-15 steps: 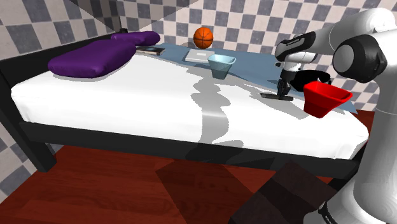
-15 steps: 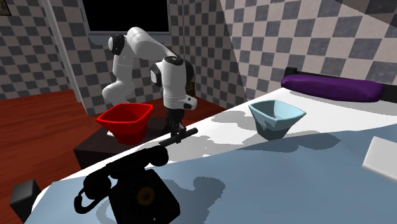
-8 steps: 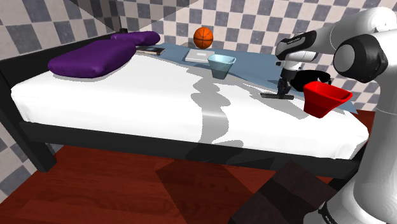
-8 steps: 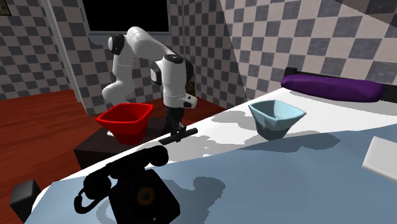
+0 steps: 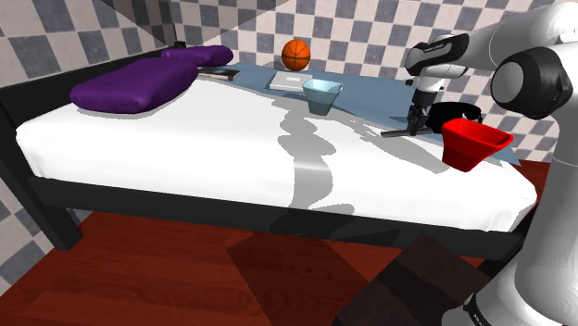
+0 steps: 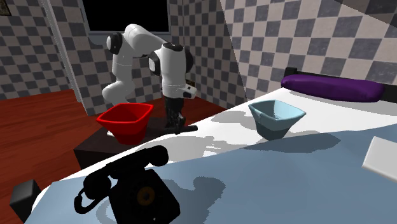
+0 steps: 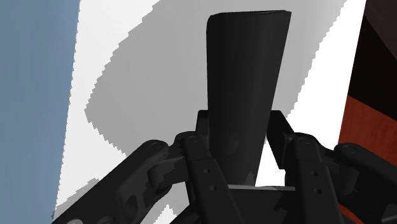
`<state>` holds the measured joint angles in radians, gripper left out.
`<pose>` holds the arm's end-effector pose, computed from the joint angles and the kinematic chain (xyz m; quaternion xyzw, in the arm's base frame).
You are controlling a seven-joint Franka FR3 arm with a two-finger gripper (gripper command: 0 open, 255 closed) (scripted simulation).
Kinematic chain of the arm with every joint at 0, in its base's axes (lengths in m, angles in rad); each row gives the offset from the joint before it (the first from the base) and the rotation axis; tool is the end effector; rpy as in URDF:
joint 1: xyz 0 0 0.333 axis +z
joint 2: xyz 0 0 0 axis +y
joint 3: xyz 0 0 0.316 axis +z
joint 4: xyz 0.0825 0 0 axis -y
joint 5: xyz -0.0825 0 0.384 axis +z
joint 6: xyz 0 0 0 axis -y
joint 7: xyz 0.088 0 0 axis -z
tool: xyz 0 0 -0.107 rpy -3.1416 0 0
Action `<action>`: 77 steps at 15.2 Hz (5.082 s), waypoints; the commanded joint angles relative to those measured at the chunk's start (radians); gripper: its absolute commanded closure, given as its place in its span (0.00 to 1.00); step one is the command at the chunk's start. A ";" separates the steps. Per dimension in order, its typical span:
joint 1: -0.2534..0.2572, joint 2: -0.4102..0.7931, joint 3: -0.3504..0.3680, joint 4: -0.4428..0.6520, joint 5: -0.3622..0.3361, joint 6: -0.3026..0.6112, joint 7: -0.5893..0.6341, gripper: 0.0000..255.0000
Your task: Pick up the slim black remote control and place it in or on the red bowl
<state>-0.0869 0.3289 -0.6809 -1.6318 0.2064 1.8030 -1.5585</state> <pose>0.4939 -0.3935 0.4559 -0.9293 -0.3672 0.0193 0.0359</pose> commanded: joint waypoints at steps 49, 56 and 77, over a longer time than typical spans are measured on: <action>-0.050 -0.492 -0.086 -0.113 -0.335 -0.257 -0.084 1.00; -0.054 -0.509 -0.086 -0.220 -0.347 -0.163 -0.073 1.00; -0.047 -0.475 -0.093 -0.099 -0.324 -0.258 -0.091 0.00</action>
<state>-0.1351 -0.1529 -0.7733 -1.7476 -0.1225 1.5583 -1.6471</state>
